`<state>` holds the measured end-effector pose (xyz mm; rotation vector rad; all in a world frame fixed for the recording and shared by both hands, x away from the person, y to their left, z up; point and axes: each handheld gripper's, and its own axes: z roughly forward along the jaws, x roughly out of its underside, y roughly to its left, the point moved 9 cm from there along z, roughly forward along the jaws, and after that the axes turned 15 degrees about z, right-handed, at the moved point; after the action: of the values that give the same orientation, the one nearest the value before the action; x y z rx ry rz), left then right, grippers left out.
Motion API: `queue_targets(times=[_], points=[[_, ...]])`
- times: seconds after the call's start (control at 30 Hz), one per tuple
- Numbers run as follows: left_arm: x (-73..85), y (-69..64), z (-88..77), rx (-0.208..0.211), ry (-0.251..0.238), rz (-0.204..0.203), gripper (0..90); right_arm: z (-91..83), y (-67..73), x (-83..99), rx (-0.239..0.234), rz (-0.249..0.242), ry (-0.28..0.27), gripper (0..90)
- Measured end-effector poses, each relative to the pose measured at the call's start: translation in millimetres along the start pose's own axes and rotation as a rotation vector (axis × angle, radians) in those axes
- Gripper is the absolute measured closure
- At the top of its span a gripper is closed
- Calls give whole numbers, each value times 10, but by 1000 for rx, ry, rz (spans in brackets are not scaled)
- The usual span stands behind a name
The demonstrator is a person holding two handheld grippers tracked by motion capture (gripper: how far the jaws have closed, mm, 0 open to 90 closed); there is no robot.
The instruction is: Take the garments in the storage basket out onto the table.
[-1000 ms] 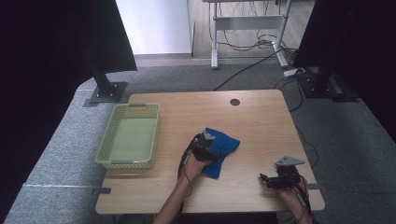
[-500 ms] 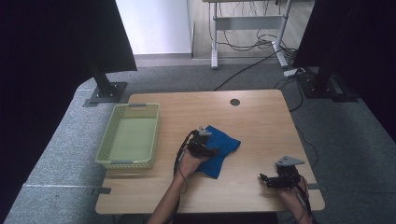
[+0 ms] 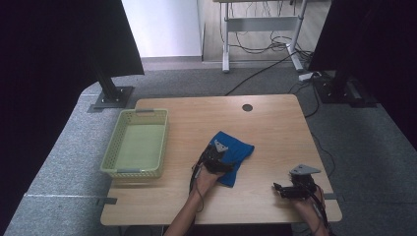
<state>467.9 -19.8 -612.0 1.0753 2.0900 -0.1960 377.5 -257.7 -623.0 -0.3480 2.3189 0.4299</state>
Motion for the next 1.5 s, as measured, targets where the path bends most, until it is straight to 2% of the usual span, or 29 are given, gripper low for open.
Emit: queue_targets(times=[0.13, 0.17, 0.27, 0.37, 0.4, 0.47, 0.5, 0.53, 0.77, 0.83, 0.93, 1.03, 1.17, 1.23, 1.27, 1.37, 1.4, 1.43, 1.47, 1.5], points=[[-52, 0, -97, 86, -18, 2, 189, 0, 0, 0, -1, 0, 0, 107], [-61, 20, -149, 113, -17, 23, 188, 0, 0, 0, -1, 0, 0, 107], [-60, 88, -253, 143, -21, 79, 183, 0, 0, 0, 0, -1, 0, 107], [3, 136, -285, 174, -19, 104, 182, 0, 1, 0, 0, -1, 0, 107], [56, 139, -261, 185, -5, 114, 181, 0, 1, 0, 0, 0, 0, 107], [150, 137, -196, 176, 27, 138, 171, 0, 0, 0, 0, 0, 0, 107], [189, 122, -157, 171, 25, 144, 165, 0, 1, 0, 0, 0, 0, 107], [193, 110, -144, 155, -1, 146, 134, 0, 1, 0, -1, 0, 0, 107], [138, 34, -84, 21, -27, 35, 117, 0, 1, 0, 0, -1, 0, 107], [119, 15, -67, -2, -32, 16, 117, 0, 1, 0, 0, -1, 0, 107], [99, -15, -69, -19, -32, 7, 140, 0, 0, 0, 0, -1, 0, 107], [57, -32, -121, 8, -29, 19, 187, 0, 1, 0, 0, -1, 0, 107], [-10, 61, -233, 43, -31, 49, 157, 0, 1, 0, -1, -1, 0, 107], [-4, 131, -271, 98, -26, 50, 154, 0, 1, 0, -1, -1, 0, 107], [8, 158, -272, 109, -25, 56, 154, 0, 1, 0, 0, -1, 0, 107], [118, 191, -210, 172, 7, 84, 155, 0, 1, 0, 0, -1, 0, 106], [162, 182, -182, 182, 18, 102, 155, 0, 1, 0, 0, -1, 0, 107], [196, 159, -156, 178, 3, 135, 154, 0, 1, 0, 0, -1, 0, 107], [205, 149, -154, 168, -9, 148, 134, 0, 1, 0, 0, -1, 0, 107], [209, 144, -154, 160, -22, 139, 130, 0, 1, 0, 0, -1, 0, 107]])
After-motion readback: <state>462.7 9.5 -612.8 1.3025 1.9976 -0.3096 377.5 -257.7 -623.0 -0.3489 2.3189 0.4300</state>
